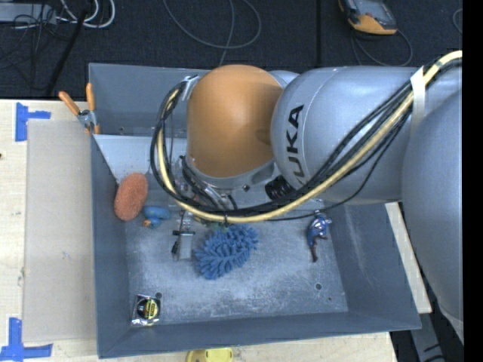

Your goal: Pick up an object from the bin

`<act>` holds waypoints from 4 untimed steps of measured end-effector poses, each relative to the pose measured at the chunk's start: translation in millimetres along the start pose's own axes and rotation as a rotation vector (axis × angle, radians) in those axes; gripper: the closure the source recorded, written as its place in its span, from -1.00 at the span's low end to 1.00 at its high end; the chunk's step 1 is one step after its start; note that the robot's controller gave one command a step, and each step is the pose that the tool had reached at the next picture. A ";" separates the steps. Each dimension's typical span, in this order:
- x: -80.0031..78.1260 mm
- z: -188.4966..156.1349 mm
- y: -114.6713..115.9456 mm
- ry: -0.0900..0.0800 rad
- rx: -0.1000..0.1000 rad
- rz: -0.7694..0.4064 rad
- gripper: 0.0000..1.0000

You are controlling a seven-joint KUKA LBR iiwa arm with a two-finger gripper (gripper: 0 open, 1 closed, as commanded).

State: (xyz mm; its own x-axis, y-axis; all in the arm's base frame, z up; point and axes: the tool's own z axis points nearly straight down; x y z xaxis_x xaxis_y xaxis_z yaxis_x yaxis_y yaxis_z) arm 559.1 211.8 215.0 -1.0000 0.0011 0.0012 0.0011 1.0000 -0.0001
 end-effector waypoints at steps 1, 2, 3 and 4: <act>-28.6 51.9 -29.3 -0.007 -0.003 -0.016 -1.00; -14.5 88.6 -40.3 0.003 0.002 0.117 -1.00; -20.4 92.2 -68.8 0.002 0.000 0.136 -1.00; -12.1 112.8 -101.3 0.000 0.001 0.071 -1.00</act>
Offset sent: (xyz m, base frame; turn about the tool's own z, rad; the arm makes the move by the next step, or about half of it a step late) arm 0.0045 -0.0400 -0.0968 0.1547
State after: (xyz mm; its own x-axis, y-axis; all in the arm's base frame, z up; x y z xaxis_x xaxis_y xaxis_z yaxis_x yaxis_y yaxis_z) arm 570.9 110.5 102.2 -0.9974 0.0722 0.0012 0.0722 0.9974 -0.0009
